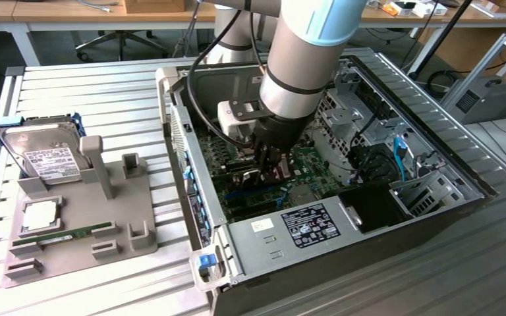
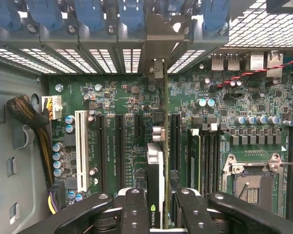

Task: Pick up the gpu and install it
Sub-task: 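Insert the gpu into the slot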

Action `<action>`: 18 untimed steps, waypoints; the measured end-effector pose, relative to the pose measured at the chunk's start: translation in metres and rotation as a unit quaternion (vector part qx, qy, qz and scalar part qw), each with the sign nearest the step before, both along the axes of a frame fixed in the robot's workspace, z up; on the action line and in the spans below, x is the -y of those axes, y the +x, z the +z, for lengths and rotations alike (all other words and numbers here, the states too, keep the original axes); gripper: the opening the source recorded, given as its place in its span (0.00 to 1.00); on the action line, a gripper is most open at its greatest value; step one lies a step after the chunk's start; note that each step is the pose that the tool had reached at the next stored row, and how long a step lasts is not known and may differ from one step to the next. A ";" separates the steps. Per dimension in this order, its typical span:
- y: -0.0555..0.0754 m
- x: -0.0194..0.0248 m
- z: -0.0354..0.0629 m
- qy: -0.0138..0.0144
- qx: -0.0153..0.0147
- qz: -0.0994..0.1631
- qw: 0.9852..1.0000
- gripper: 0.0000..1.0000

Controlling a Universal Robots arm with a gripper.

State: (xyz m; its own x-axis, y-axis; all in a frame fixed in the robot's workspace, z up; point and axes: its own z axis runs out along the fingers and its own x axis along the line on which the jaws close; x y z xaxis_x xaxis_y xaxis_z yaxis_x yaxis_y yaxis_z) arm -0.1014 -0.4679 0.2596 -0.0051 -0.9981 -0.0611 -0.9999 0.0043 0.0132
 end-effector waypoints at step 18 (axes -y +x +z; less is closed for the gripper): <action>0.000 0.0000 0.0007 0.001 0.000 0.005 1.000 0.27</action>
